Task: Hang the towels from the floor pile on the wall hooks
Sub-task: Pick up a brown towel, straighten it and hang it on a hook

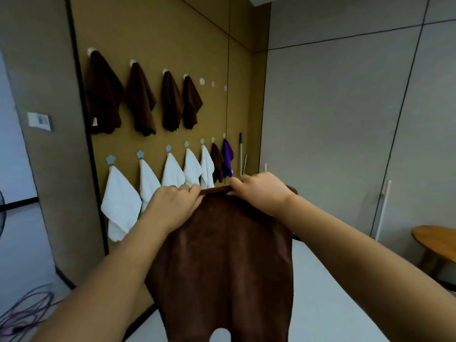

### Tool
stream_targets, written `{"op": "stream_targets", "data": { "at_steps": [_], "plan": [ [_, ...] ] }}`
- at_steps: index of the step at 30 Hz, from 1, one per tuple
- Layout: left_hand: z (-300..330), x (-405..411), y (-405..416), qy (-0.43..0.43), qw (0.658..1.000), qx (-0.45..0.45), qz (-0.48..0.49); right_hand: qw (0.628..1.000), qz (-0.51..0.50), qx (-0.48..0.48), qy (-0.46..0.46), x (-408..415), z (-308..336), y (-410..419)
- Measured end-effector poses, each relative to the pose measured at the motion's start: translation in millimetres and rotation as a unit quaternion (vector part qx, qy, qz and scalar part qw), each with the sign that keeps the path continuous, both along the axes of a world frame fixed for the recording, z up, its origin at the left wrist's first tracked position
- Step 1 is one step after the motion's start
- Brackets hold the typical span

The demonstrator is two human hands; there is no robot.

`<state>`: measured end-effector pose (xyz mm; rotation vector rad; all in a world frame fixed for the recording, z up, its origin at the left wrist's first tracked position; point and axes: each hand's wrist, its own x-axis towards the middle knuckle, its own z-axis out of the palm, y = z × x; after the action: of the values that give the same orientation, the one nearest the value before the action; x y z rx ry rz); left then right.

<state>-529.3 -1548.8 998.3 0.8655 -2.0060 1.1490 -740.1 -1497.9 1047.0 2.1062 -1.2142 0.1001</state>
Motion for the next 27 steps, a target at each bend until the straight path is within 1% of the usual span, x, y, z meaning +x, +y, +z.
{"op": "stream_targets", "data": {
  "at_steps": [4, 8, 13, 16, 19, 21, 24, 27],
  "plan": [
    [7.3, -36.5, -62.0, -0.008, 1.0, -0.004, 0.004, 1.0, -0.013, -0.003, -0.016, -34.9, 2.4, -61.5],
    [3.6, -54.9, -119.3, -0.011, 1.0, -0.008, 0.014, 0.999, -0.015, 0.009, -0.036, -52.2, -10.0, -116.8],
    [-8.6, -85.1, -207.4, -0.041, 0.999, -0.014, 0.019, 0.998, -0.01, 0.023, -0.053, -80.6, -27.2, -197.1],
    [-12.8, -101.2, -268.9, -0.049, 0.998, -0.023, 0.032, 0.999, -0.015, 0.029, -0.044, -94.4, -36.1, -254.2],
    [-15.3, -114.0, -341.6, -0.035, 0.998, -0.042, 0.032, 0.999, -0.03, 0.006, -0.038, -107.4, -39.1, -323.5],
    [-11.7, -117.3, -383.1, -0.032, 0.998, -0.038, 0.027, 0.998, -0.04, 0.017, -0.052, -111.0, -37.3, -364.4],
    [0.8, -121.3, -457.5, -0.03, 0.999, -0.035, 0.024, 0.998, -0.038, 0.016, -0.045, -115.7, -25.6, -440.6],
    [13.8, -127.6, -518.2, -0.019, 0.999, -0.03, 0.016, 0.997, -0.041, 0.018, -0.068, -121.6, -19.7, -500.5]
  ]
}}
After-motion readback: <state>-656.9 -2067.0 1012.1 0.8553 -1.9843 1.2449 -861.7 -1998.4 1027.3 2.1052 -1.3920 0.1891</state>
